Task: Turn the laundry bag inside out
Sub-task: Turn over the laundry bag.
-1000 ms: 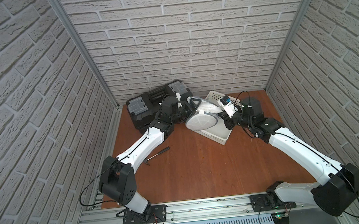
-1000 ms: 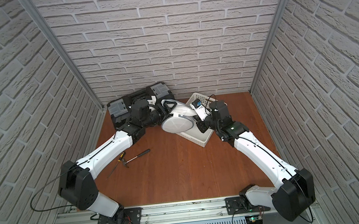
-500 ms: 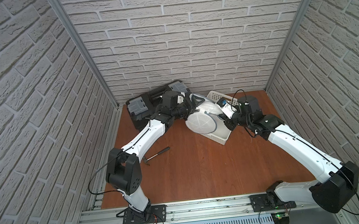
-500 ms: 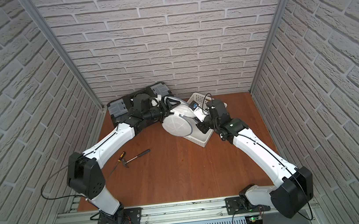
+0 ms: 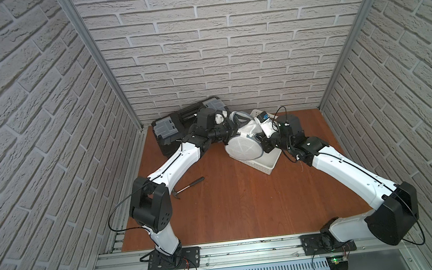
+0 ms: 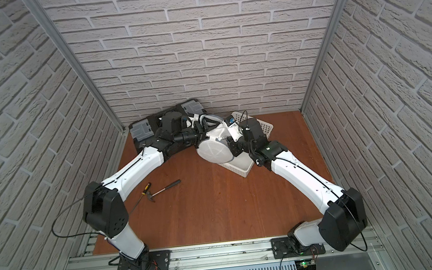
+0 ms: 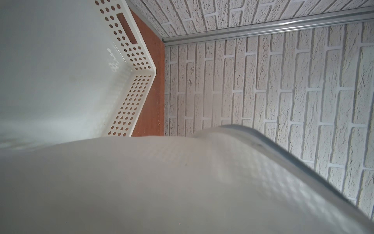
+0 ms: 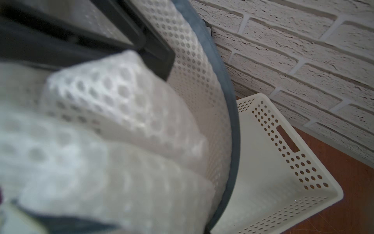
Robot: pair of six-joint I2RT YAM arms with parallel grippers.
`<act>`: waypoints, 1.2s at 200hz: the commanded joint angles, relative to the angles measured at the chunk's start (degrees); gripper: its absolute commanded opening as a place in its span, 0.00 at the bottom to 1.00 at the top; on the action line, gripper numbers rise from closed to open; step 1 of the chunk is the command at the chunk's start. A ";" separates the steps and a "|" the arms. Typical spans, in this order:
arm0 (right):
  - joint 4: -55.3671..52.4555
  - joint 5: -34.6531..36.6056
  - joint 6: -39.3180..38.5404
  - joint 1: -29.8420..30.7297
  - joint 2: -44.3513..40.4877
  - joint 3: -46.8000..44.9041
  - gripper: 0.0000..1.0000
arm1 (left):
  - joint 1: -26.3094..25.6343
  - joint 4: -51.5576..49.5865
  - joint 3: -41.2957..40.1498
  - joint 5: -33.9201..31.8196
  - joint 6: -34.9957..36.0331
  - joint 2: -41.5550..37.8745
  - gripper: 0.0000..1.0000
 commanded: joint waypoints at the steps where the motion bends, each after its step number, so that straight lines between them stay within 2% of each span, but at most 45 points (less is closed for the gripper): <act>1: 7.98 1.71 -0.78 1.58 0.80 1.16 0.03 | -1.52 0.28 2.74 5.20 0.38 1.52 0.98; 28: 16.77 4.95 -0.68 -0.06 1.03 -6.41 0.03 | -0.89 2.02 2.20 8.14 0.49 0.19 0.98; 53: 20.19 -1.33 4.82 -5.58 2.95 -9.12 0.03 | -0.63 3.45 2.41 12.53 0.39 -1.06 0.98; 86: 24.91 -11.02 3.39 -8.60 4.00 -9.16 0.03 | -0.91 6.78 0.30 16.36 -1.15 -3.04 0.98; 111: 23.05 -10.48 1.47 -9.45 5.11 -6.69 0.03 | 0.07 3.42 -0.05 15.85 1.91 -5.49 0.98; 126: 21.58 -9.12 -1.11 -9.45 4.49 -6.43 0.03 | 2.00 -8.20 1.69 10.93 9.60 -8.01 0.97; 144: 19.12 -6.44 -5.94 -9.19 2.96 -6.64 0.03 | 4.60 -23.75 3.98 -2.74 20.30 -12.15 0.94; 172: 15.18 -1.01 -15.47 -8.86 -0.25 -7.67 0.03 | 6.51 -28.84 0.19 -24.05 25.67 -21.33 0.81; 182: 15.01 0.85 -17.97 -8.86 -1.75 -8.34 0.03 | 6.37 -29.32 -0.99 -28.98 27.05 -23.59 0.79; 200: 15.74 4.44 -23.51 -7.71 -4.30 -9.24 0.03 | 5.91 -28.98 -1.24 -31.22 26.68 -25.37 0.69; 217: 20.95 4.90 -31.81 -5.73 -7.39 -12.31 0.03 | 2.84 -28.49 1.18 -29.85 21.52 -24.64 0.55; 229: 25.16 4.90 -37.44 -4.61 -8.53 -14.46 0.03 | -0.58 -26.66 3.06 -28.55 15.77 -23.40 0.53; 240: 26.17 5.69 -39.25 -4.19 -8.38 -14.29 0.03 | -3.86 -23.87 3.93 -27.29 9.93 -22.22 0.54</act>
